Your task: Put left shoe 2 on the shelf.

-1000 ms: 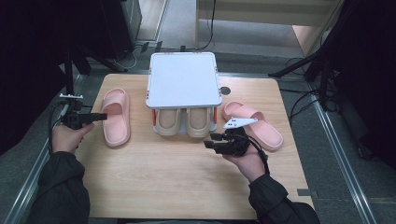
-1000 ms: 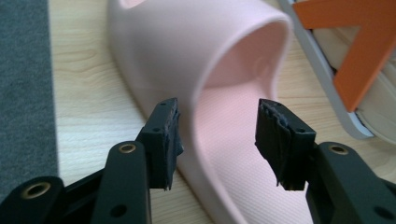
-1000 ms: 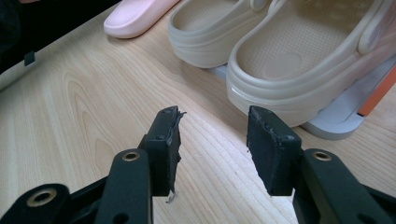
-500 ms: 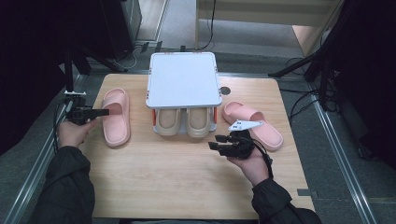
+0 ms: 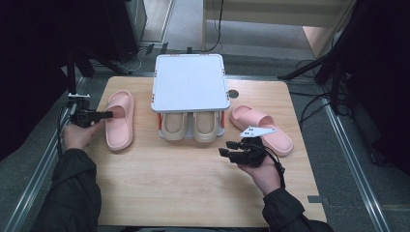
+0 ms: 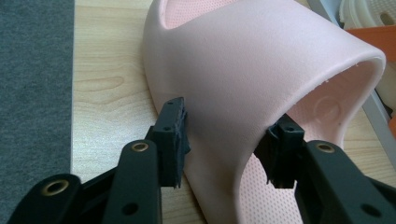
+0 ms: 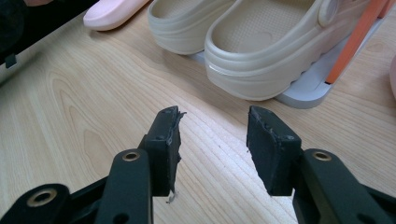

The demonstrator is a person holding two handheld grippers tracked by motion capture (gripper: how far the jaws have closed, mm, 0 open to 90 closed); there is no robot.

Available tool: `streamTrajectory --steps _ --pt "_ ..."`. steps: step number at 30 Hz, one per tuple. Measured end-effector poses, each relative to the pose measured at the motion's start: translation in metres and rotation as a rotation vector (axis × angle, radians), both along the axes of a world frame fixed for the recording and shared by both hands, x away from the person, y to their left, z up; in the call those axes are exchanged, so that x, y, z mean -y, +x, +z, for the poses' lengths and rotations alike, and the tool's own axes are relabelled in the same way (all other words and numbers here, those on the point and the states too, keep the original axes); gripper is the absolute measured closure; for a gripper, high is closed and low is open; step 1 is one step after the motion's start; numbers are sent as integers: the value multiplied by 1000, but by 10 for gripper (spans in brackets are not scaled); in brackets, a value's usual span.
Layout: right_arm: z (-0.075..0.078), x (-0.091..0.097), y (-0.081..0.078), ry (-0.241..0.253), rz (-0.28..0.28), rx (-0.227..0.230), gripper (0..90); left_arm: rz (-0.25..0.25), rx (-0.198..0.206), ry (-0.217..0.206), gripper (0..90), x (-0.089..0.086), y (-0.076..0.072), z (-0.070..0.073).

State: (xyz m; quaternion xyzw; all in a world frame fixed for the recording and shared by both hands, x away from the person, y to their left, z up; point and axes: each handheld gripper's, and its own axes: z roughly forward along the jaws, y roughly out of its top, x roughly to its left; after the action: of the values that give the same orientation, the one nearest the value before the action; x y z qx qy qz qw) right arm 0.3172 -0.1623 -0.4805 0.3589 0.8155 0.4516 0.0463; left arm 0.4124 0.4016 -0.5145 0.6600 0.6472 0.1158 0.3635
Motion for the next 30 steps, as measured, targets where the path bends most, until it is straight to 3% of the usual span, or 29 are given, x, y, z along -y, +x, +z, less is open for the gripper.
streamTrajectory --steps 4,12,20,27,30 --pt "0 1 0 1 0 7 552 3 2 32 599 3 0 2" --pt "1 3 0 9 -7 8 552 29 9 65 766 1 -3 6" --pt "1 2 0 7 0 10 553 21 -43 -21 833 0 -1 9" --pt "2 1 0 4 -1 16 553 28 -60 -35 834 11 -1 25" --pt "3 0 0 3 10 23 554 22 -69 -62 833 16 1 31"
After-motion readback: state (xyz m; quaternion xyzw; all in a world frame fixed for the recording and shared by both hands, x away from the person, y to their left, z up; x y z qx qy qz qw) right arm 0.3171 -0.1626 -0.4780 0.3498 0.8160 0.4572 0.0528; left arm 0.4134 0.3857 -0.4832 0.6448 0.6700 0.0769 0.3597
